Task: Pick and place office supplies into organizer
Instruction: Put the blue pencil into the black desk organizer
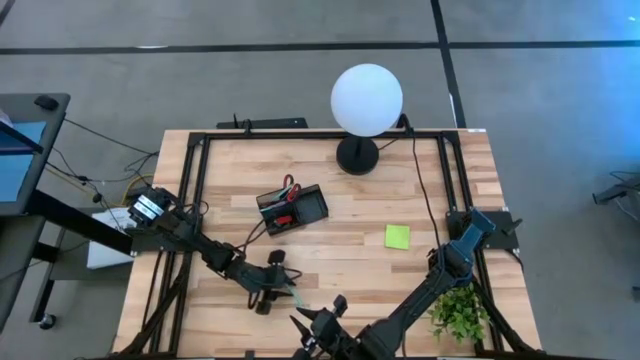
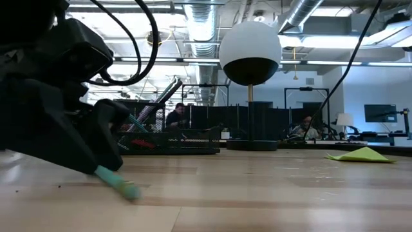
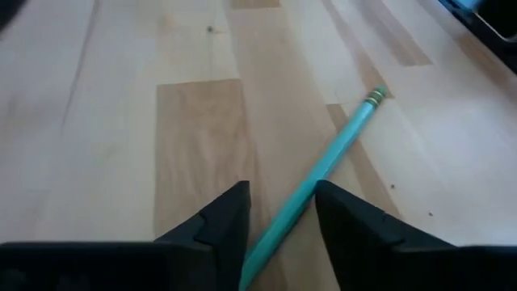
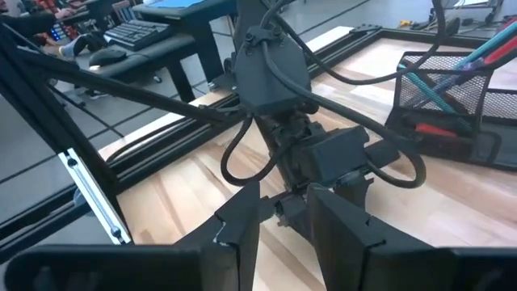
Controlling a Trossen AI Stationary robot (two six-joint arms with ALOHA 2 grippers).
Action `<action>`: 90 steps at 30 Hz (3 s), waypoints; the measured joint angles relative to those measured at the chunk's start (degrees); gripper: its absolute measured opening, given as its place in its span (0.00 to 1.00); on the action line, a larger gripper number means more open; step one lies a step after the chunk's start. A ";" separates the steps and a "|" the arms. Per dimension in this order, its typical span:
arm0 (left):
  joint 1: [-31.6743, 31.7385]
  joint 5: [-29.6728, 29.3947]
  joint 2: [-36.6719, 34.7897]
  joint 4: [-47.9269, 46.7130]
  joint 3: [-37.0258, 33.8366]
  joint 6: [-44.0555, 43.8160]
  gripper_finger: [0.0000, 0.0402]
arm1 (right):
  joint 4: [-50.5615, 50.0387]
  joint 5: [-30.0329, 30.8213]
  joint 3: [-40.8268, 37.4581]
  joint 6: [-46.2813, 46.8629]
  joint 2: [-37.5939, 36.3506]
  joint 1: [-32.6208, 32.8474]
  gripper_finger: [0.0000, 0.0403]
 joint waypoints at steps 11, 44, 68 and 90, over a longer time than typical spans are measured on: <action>0.05 -4.91 12.85 9.62 6.95 -6.64 0.15 | 0.07 0.00 0.00 0.74 0.00 0.18 0.24; 0.89 -7.41 19.99 11.38 14.56 -3.22 0.22 | 1.20 0.02 0.00 1.84 0.04 1.96 0.24; -1.30 -6.75 21.53 14.66 14.56 -1.44 0.26 | 1.68 -0.02 0.00 1.79 0.07 2.36 0.24; -2.17 -7.31 2.13 -13.38 8.17 -5.48 0.36 | 1.36 -0.07 0.00 1.79 0.07 2.62 0.24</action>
